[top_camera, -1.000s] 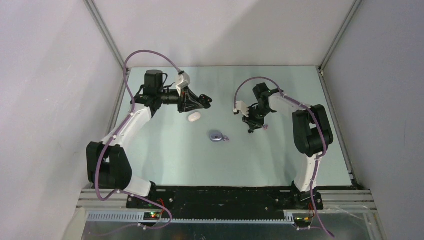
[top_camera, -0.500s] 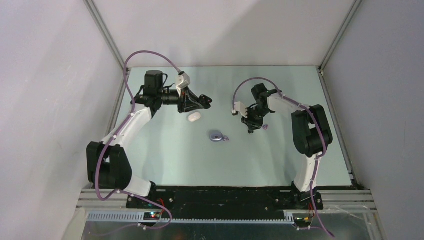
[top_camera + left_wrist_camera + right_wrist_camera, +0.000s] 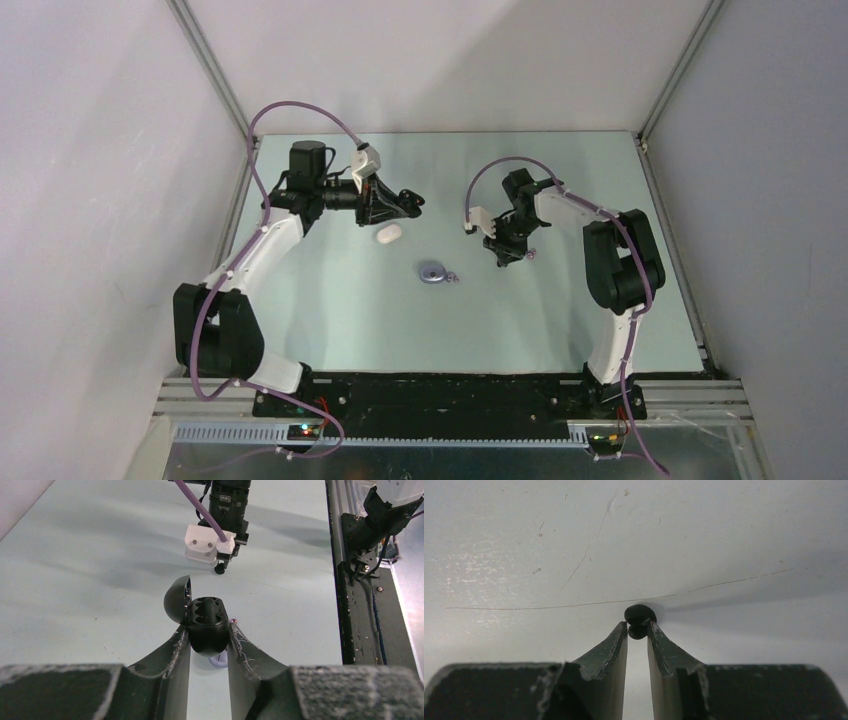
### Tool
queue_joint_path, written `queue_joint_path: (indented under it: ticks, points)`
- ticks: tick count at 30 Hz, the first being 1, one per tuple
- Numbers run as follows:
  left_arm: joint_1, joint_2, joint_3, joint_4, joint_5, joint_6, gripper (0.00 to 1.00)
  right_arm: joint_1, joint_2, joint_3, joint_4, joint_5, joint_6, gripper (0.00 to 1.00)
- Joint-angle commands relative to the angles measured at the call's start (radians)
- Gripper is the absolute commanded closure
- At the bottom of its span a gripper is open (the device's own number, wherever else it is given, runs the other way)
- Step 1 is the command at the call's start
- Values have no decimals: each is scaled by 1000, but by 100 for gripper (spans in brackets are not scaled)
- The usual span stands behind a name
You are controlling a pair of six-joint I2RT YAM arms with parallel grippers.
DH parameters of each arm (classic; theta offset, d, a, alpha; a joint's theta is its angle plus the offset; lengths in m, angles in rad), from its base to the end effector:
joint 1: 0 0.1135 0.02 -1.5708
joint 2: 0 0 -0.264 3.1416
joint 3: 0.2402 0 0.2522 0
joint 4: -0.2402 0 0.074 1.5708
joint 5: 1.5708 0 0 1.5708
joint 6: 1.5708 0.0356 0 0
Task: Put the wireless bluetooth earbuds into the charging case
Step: Pick up the earbud from the center of the board.
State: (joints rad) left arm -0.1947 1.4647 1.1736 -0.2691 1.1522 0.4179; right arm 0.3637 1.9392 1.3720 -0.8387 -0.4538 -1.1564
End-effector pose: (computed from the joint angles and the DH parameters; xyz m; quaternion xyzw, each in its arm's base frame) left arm 0.3065 -0.0936 0.3162 0.4727 0.6201 -0.4285 0.4565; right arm 0.3415 0.1467 0.1742 -0.6824 0.6911 0.1758 0.1606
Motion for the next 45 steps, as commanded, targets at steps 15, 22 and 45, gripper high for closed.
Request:
queue_joint_path:
  ticks: [15,22,45]
  points:
    - [6,-19,3,14,1,4,100,-17,2,86,-60,-75,7,73]
    - [6,-13,11,12,3,5,100,-25,36,125,-59,-67,20,73]
    - [6,-18,5,7,-4,7,100,-1,58,59,-19,-1,-18,73]
